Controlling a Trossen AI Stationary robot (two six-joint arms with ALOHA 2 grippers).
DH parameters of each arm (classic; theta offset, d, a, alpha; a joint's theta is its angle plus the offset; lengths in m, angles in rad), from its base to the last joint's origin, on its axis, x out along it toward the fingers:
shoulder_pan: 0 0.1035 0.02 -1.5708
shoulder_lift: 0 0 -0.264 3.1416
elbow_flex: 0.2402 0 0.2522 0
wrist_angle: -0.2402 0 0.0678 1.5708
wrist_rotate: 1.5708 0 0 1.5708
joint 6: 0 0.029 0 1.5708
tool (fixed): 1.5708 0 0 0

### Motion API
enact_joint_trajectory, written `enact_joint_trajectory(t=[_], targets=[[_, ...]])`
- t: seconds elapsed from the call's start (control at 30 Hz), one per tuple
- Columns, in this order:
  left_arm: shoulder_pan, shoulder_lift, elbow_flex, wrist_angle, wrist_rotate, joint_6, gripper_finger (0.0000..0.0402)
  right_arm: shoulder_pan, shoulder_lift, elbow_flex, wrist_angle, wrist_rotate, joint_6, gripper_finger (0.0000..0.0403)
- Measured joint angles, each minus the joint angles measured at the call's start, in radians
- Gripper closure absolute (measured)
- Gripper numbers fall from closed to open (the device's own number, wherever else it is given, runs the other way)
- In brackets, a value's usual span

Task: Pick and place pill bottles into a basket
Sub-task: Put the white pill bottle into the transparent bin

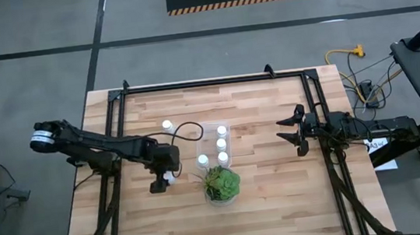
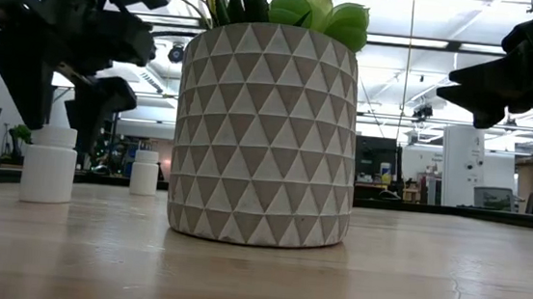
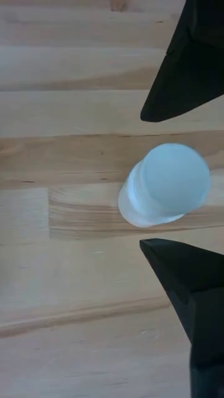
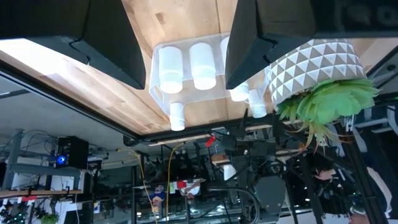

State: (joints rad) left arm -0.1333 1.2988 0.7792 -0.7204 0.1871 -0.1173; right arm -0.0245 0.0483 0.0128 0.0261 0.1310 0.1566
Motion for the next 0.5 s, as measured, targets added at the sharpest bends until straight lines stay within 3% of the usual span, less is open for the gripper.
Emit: enact_joint_trajectory(t=[0.5], targets=[[0.000, -0.005, 0.000, -0.055, 0.014, -0.054, 0.0197, 0.000, 0.000, 0.000, 0.000, 0.000, 0.000, 0.0193]])
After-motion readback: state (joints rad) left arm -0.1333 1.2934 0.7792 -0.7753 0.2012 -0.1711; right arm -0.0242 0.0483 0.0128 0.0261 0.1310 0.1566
